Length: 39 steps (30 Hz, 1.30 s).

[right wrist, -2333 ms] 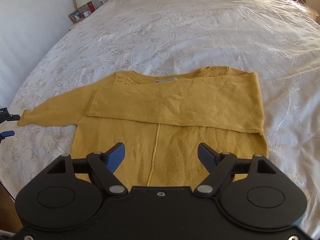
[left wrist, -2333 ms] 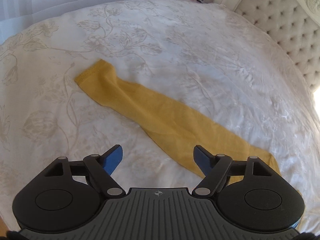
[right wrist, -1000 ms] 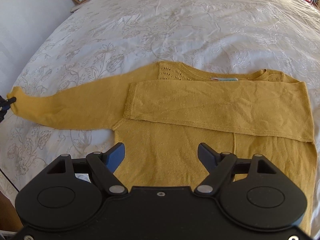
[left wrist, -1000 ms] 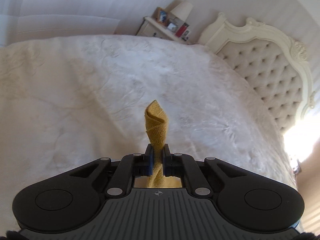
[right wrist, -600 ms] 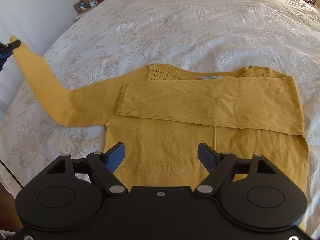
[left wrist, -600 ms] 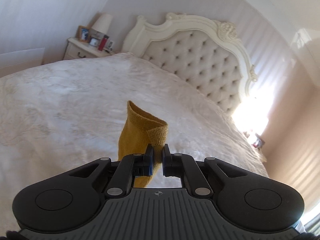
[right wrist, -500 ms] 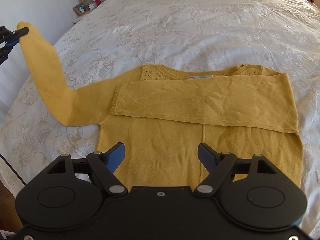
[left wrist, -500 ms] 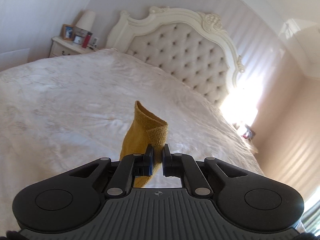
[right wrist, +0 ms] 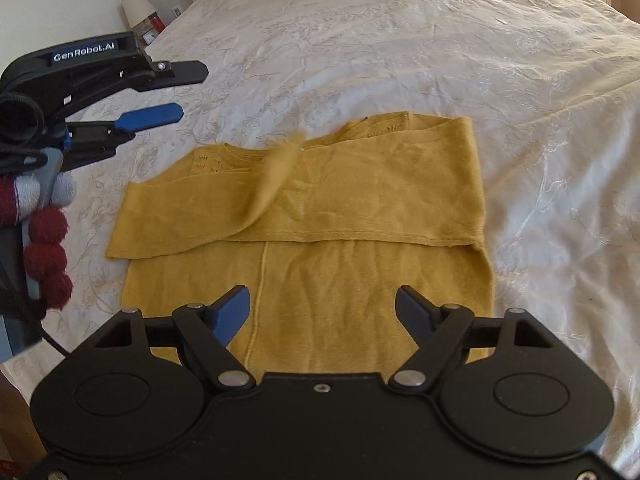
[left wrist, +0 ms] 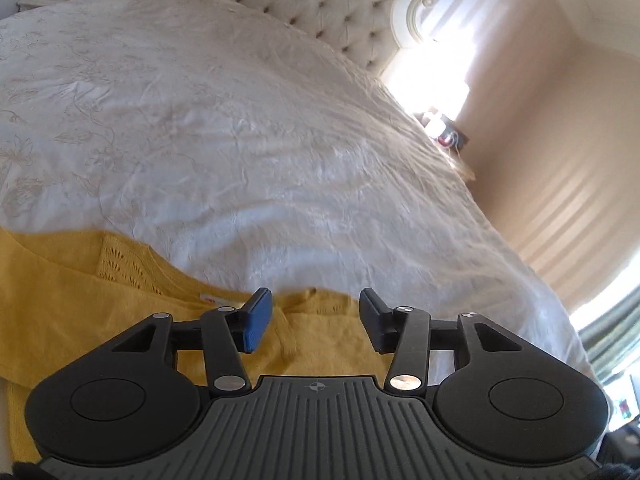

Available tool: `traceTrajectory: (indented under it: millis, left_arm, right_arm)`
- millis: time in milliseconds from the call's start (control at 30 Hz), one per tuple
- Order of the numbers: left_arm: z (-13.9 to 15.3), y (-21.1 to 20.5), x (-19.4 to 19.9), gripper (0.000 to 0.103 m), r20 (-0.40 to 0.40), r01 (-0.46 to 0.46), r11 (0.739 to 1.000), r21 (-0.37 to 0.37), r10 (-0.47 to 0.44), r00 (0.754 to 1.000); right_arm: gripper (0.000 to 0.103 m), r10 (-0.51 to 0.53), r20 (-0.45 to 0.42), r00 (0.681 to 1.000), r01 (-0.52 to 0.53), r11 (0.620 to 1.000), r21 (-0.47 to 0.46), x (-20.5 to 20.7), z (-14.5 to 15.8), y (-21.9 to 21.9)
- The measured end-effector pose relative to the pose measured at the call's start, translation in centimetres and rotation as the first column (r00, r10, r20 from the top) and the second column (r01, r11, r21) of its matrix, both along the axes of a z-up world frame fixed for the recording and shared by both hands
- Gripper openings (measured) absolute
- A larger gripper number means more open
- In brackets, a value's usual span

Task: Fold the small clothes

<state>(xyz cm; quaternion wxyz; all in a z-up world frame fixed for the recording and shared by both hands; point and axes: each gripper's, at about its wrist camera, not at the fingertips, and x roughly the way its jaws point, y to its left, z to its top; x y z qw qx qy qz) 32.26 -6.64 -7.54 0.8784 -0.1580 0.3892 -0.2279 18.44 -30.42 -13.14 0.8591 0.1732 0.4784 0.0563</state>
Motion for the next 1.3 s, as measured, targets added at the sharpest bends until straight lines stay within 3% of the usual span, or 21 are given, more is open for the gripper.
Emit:
traceTrajectory:
  millis: [133,267,533,633,733,867,1067,1167,1233,1267,1300]
  left_arm:
    - [-1.2,-0.1,-3.1,0.053,-0.012,0.012,0.993,0.121,-0.011,1.000]
    - [-3.7,2.4,-4.4,0.053,-0.087,-0.041,0.973,0.227,0.062,0.994]
    - [-7.4,10.9,-4.0,0.053,-0.201,-0.194,0.907,0.373,0.283,0.938]
    - [-8.7,12.9,-3.1,0.053,-0.230,-0.217,0.891,0.398,0.325,0.917]
    - [-10.4,14.3,-2.6,0.054,-0.280,-0.222,0.894,0.390,0.345,0.896]
    - [-11.1,14.6,-2.7,0.061,-0.280,-0.231,0.909,0.348,0.336,0.899]
    - [-11.7,13.3,-2.2,0.088,-0.288,-0.169,0.916,0.365,0.283,0.915]
    - [-12.1,12.5,-1.8,0.098,-0.298,-0.140,0.910,0.390,0.268,0.916]
    - [-12.4,12.0,-1.5,0.102,-0.302,-0.139,0.905,0.401,0.274,0.913]
    - [-12.4,11.9,-1.5,0.102,-0.301,-0.139,0.902,0.408,0.277,0.912]
    - [-12.5,11.8,-1.6,0.102,-0.300,-0.139,0.900,0.413,0.279,0.912]
  right_arm:
    - [0.082,0.009,0.006,1.000,-0.009,1.000,0.003,0.8,-0.2,-1.4]
    - [0.081,0.009,0.028,1.000,-0.009,1.000,0.028,2.6,-0.2,-1.9]
    - [0.081,0.041,0.041,0.998,-0.043,0.998,0.055,7.4,-0.6,-0.5]
    - [0.081,0.059,0.029,0.998,-0.060,0.997,0.054,9.2,-1.2,0.3]
    - [0.074,0.080,0.006,0.997,-0.081,0.996,0.043,11.0,-2.0,0.9]
    - [0.073,0.104,-0.030,0.994,-0.103,0.994,0.031,13.4,-3.4,1.6]
    - [0.071,0.118,-0.105,0.988,-0.117,0.993,0.015,16.2,-6.2,2.3]
    - [0.057,0.102,-0.131,0.986,-0.101,0.995,0.015,16.7,-6.8,2.5]
    - [0.033,0.098,-0.134,0.986,-0.094,0.995,0.034,16.8,-6.5,2.6]
    - [0.013,0.105,-0.133,0.986,-0.100,0.994,0.042,16.9,-6.2,2.7]
    - [0.014,0.116,-0.119,0.986,-0.110,0.992,0.055,16.8,-5.5,2.9]
